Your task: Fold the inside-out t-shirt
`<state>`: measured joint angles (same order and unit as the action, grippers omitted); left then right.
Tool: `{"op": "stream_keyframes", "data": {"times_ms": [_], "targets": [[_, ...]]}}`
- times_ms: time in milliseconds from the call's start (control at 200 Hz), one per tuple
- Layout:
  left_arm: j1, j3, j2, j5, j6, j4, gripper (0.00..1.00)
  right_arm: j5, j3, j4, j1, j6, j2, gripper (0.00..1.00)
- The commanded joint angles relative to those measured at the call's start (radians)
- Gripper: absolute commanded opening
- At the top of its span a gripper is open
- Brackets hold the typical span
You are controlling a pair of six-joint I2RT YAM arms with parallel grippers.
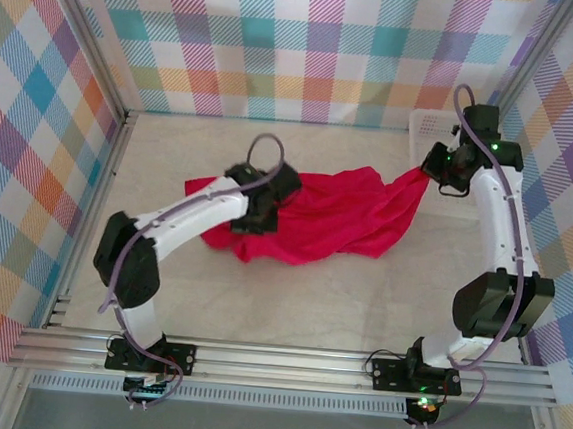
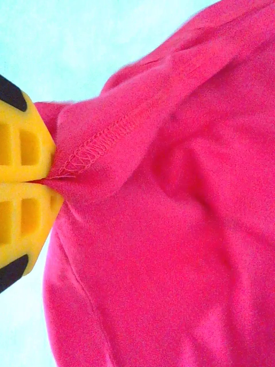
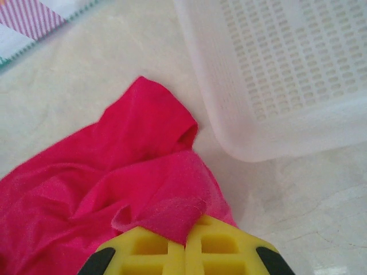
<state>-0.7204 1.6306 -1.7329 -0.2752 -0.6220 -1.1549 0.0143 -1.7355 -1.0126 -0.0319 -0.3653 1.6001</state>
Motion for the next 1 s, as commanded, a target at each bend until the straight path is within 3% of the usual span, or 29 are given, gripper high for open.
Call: {"op": "stream_keyframes", "data": {"times_ms": [0,160,305,425,765,995], "targets": [[0.092,0.202,0.121,-0.086,0.141,-0.142,0.00,-0.015,-0.087,-0.055,-0.003,-0.020,-0.001,0.00],[0.337,0.450,0.191,0.073,0.247,-0.134,0.02,-0.002,-0.217,-0.112,-0.003,-0.034,-0.022,0.00],[0.547,0.512,0.275,0.226,0.280,-0.061,0.09,-0.015,-0.322,-0.168,-0.002,-0.033,-0.048,0.00],[0.664,0.583,0.298,0.301,0.283,-0.076,0.02,-0.008,-0.397,-0.210,-0.003,-0.037,-0.080,0.00],[0.707,0.670,0.374,0.663,0.271,-0.039,0.00,0.224,-0.452,-0.169,0.000,-0.134,-0.287,0.00],[0.711,0.639,0.347,0.665,0.266,-0.017,0.00,0.222,-0.584,-0.162,0.000,-0.117,-0.199,0.00]]}}
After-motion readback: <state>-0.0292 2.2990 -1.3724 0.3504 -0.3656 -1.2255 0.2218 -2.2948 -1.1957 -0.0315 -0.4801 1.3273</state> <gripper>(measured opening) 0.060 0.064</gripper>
